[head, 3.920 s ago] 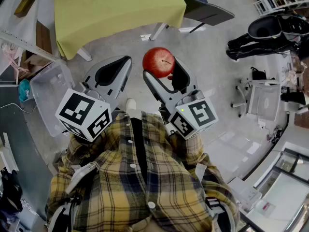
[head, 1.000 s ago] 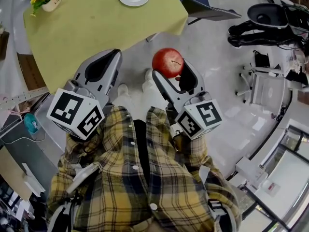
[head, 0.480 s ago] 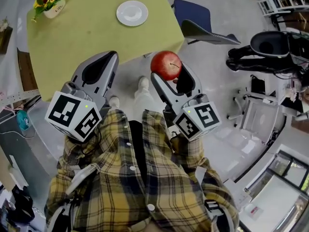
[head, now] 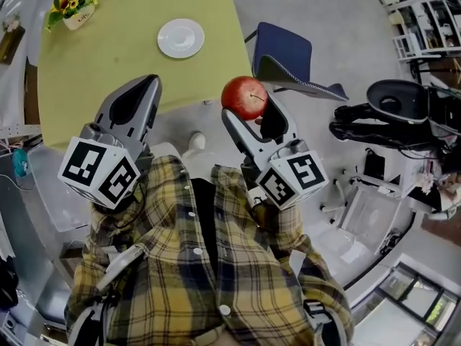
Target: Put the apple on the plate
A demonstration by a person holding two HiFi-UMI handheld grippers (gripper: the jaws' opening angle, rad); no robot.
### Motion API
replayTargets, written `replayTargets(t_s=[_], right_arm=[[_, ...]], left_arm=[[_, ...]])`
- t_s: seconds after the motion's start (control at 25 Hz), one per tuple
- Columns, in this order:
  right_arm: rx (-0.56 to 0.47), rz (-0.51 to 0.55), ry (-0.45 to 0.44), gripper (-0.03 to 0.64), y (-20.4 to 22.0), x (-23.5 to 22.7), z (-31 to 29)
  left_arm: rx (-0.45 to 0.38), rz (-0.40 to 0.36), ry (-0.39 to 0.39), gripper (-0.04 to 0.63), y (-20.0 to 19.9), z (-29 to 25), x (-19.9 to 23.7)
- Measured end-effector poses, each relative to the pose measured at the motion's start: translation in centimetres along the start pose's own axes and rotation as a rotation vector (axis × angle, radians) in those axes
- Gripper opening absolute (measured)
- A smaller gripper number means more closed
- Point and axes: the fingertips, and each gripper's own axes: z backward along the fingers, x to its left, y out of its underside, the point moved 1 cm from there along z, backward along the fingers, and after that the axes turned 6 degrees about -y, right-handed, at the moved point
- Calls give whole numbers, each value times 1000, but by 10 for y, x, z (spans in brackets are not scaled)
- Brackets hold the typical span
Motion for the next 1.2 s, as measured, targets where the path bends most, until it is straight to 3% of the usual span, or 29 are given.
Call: replayTargets(t_s=[0.64,0.92,1.2], right_arm=[[93,-21,-138,359,15,-26,-28],[106,-15,-151,357,2,-28,-71],[95,-6,-114,357,-24,-38,-124]], left_arm=[[14,32,-148,9,19,-13,5],[7,33,-149,9,-3,-34,37],[11,25,-100,9,-33,-72,78]])
